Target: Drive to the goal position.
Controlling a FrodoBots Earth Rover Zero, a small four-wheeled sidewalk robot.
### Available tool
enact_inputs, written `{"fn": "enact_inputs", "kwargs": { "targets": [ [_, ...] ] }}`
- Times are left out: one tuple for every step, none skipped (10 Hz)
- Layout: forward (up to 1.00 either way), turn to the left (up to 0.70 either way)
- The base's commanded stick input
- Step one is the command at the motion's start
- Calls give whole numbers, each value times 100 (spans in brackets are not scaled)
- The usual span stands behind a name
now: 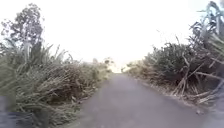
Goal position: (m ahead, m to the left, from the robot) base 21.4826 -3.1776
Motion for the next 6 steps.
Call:
{"fn": "enact_inputs", "kwargs": {
  "targets": [
    [70, -35],
    [70, -35],
    [70, -35],
    [70, -33],
    [70, -11],
    [70, 0]
  ]
}}
